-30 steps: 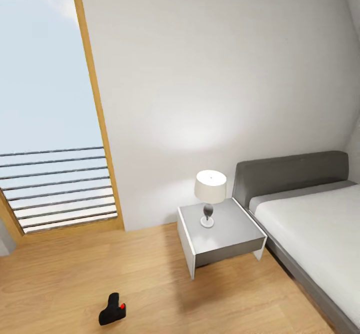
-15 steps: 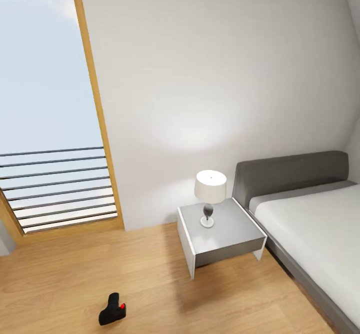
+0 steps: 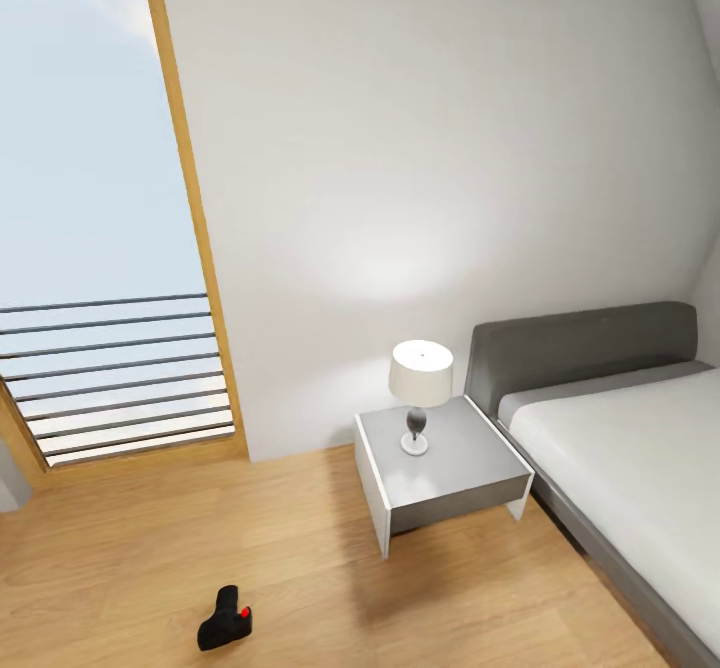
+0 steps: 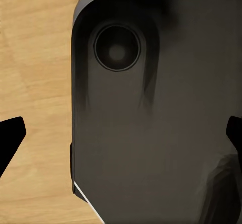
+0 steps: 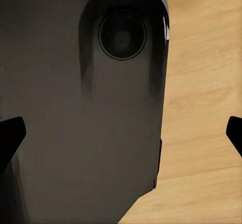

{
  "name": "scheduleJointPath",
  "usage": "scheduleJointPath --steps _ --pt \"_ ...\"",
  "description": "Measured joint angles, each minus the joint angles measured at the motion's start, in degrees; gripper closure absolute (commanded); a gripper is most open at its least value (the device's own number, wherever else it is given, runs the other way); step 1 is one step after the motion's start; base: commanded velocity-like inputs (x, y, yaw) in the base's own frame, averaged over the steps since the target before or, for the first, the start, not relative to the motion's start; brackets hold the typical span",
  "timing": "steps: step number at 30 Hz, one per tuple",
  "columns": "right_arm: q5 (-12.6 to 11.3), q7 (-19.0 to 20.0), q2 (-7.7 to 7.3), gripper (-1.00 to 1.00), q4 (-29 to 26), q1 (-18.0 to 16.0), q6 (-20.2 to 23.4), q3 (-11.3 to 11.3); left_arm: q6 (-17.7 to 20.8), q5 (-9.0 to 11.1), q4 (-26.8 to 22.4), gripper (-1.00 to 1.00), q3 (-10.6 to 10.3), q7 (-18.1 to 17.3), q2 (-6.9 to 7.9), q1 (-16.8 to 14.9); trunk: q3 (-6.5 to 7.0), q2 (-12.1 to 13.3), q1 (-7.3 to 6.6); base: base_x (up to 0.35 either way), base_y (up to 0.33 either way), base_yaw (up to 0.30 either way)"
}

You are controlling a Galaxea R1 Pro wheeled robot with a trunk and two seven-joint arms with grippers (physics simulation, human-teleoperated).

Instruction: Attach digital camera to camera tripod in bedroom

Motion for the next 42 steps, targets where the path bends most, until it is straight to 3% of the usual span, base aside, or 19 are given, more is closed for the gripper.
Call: scheduleJointPath --steps 15,35,42 --pt "-0.3 -0.1 -0.02 -1.0 0.0 0.0 -0.4 -0.2 0.0 0.0 0.0 -1.0 0.0 0.0 -0.13 0.0 0.0 0.0 -0.01 0.153 0.279 -0.008" --pt "-0.3 -0.1 -0.12 -1.0 0.0 0.0 -1.9 -0.3 0.0 0.0 0.0 -1.0 0.0 0.0 -0.11 0.0 0.0 0.0 0.0 0.009 0.338 -0.019" --pt "-0.4 -0.1 0.09 -1.0 0.0 0.0 -2.8 -0.3 0.0 0.0 0.0 -1.0 0.0 0.0 -0.16 0.0 0.0 0.0 -0.01 0.051 0.336 -0.179"
